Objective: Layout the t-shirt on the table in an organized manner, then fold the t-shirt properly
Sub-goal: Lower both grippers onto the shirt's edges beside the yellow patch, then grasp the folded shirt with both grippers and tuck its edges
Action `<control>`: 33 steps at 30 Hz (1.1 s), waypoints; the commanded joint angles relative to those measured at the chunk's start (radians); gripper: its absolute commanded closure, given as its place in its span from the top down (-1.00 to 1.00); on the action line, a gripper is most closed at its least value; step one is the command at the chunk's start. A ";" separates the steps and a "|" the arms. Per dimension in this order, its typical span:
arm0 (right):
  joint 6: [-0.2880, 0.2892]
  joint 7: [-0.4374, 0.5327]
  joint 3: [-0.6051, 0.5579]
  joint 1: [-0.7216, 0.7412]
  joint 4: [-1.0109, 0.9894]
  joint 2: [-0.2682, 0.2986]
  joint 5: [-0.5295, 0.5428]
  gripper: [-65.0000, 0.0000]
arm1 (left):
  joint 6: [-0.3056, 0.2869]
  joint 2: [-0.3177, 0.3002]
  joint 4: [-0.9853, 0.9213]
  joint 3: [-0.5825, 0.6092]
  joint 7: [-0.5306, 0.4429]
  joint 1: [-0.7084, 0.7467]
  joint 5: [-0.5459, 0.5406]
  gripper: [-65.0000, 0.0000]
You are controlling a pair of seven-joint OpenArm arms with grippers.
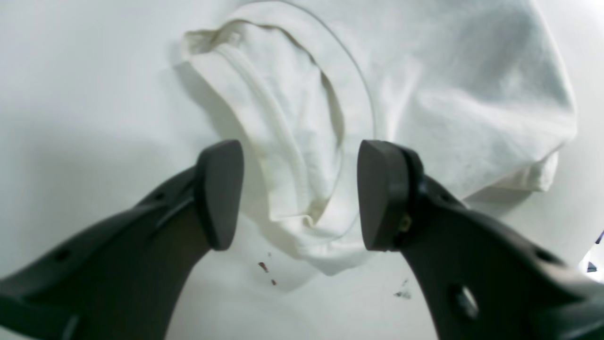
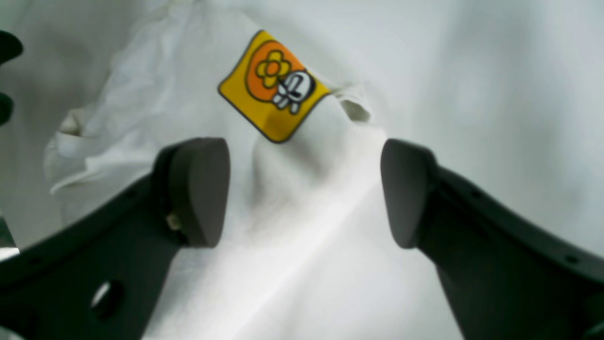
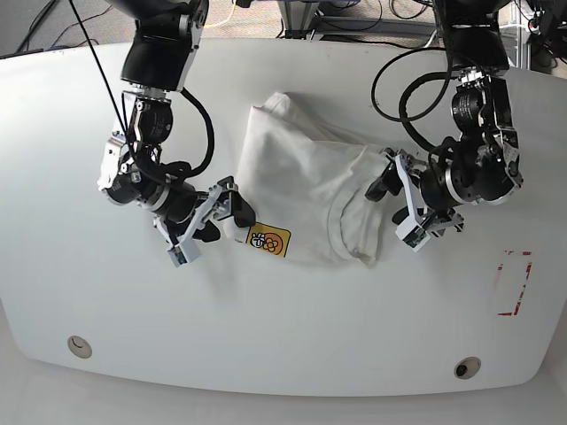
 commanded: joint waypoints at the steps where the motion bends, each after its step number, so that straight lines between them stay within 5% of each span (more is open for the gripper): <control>1: 0.006 0.025 -0.050 0.021 0.018 0.008 0.024 0.41 | -0.001 0.030 0.016 0.004 -0.048 0.007 -0.015 0.08; 8: 0.006 0.031 -0.136 0.035 0.016 0.038 0.021 0.38 | 0.020 0.115 0.014 0.067 -0.114 0.021 -0.014 0.04; 13: 0.006 0.066 -0.170 0.067 -0.020 0.063 0.015 0.06 | 0.076 0.183 -0.032 0.116 -0.174 0.036 0.066 -0.23; 17: 0.006 0.186 -0.259 0.087 -0.120 0.123 0.015 -0.18 | 0.078 0.211 -0.133 0.153 -0.210 0.038 0.169 -0.32; 25: 0.006 0.433 -0.423 0.076 -0.313 0.221 0.020 -0.36 | 0.078 0.166 -0.291 0.225 -0.315 0.041 0.201 -0.33; 33: 0.006 0.471 -0.427 -0.042 -0.224 0.244 0.018 -0.40 | 0.053 0.071 -0.368 0.262 -0.336 0.024 0.201 -0.33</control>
